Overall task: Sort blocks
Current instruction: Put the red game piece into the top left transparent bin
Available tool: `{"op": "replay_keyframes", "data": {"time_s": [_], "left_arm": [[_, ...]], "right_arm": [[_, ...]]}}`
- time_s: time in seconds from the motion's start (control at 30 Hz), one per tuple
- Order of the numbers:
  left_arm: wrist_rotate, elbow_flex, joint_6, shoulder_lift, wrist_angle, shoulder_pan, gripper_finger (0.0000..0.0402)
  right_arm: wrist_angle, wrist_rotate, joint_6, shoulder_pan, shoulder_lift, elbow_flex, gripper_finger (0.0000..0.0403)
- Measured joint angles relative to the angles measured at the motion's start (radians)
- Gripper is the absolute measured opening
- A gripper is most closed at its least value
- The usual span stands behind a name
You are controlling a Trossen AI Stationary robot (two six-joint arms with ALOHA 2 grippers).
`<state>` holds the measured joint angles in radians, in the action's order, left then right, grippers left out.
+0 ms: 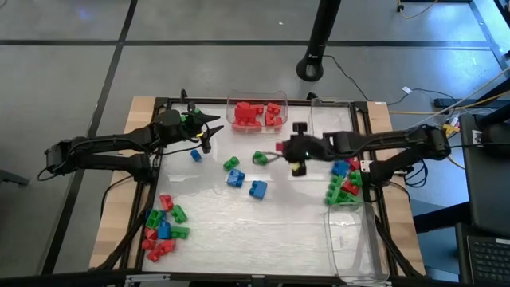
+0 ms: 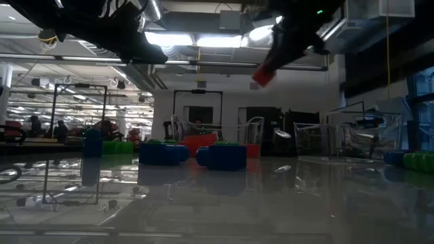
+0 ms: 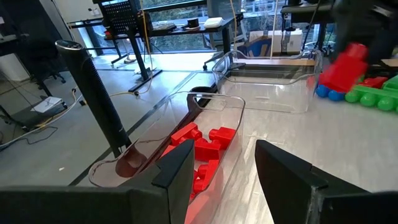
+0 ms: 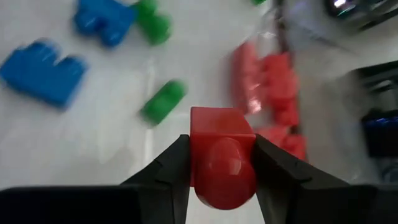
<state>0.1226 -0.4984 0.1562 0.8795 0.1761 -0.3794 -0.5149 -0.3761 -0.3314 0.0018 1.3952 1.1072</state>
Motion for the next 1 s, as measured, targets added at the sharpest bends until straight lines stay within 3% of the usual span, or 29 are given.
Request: {"op": "replay_keyframes", "data": {"time_s": [0.33,0.57,1.0], "left_arm": [[0.000,0.000,0.001,0.000,0.000,0.000,0.0159],[0.000,0.000,0.001,0.000,0.000,0.000,0.0159],[0.000,0.000,0.001,0.000,0.000,0.000,0.0159]], "right_arm": [[0.267,0.002,-0.202,-0.211,0.115,-0.001,0.0139],[0.345,0.029,-0.228,-0.329,0.189,-0.001,0.0142],[0.397,0.031,-0.219,-0.395,0.240,-0.001,0.0218]]}}
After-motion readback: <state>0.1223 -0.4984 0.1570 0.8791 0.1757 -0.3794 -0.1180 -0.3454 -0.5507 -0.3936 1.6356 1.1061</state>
